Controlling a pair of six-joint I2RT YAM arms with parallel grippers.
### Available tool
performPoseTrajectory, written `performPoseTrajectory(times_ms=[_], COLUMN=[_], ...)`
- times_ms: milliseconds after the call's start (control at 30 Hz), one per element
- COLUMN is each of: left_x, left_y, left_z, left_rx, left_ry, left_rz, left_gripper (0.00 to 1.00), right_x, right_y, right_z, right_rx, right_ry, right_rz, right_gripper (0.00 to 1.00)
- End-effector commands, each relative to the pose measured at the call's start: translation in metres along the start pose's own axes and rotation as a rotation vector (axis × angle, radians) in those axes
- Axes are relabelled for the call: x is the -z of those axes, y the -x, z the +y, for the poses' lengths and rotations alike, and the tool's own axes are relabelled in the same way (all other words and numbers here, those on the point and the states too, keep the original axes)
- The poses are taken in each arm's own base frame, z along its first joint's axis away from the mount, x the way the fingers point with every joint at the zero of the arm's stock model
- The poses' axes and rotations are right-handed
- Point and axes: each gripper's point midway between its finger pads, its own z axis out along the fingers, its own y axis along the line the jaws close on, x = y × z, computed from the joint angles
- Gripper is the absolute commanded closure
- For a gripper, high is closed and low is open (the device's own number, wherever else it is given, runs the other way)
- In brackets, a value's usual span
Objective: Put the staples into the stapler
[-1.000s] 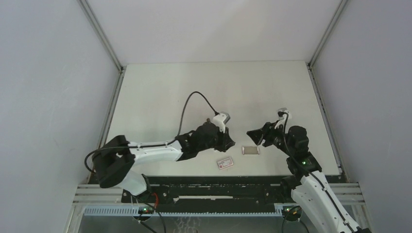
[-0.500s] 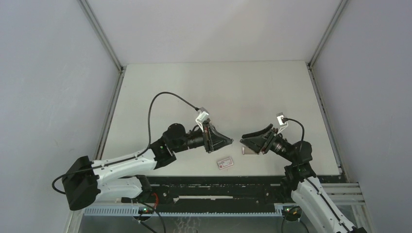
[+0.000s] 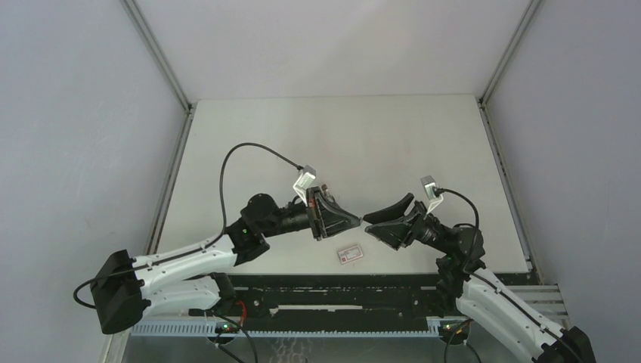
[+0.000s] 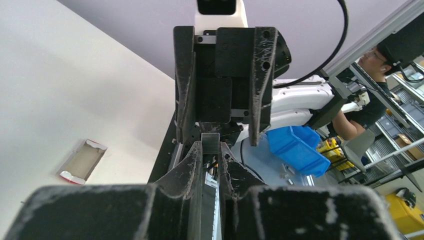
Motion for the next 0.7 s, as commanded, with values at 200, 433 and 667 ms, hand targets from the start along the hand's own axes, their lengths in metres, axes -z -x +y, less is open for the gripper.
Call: performPoseTrajectory(times_ms=[200,433,667], left_x=[0.005,0.006,0.006], left_y=[0.01,0.012,0.015], left_z=[-0.024,-0.026,-0.027], left_rx=[-0.007,-0.009,-0.013], left_ry=[-0.109,-0.113,-0.111], left_rz=[-0.035,-0.041,-0.053], left_gripper=[0.83,0.84,0.84], right_x=[-0.021,-0.024,-0.025], right_y=[0.032,0.03,0.027], right_z=[0.031,0.035,0.037], right_rx=[0.112,0.115,0.108], right_ry=[0.108,0.132,0.139], right_rz=[-0.085,-0.069,-0.059], right_gripper=[0.54,0.62,0.66])
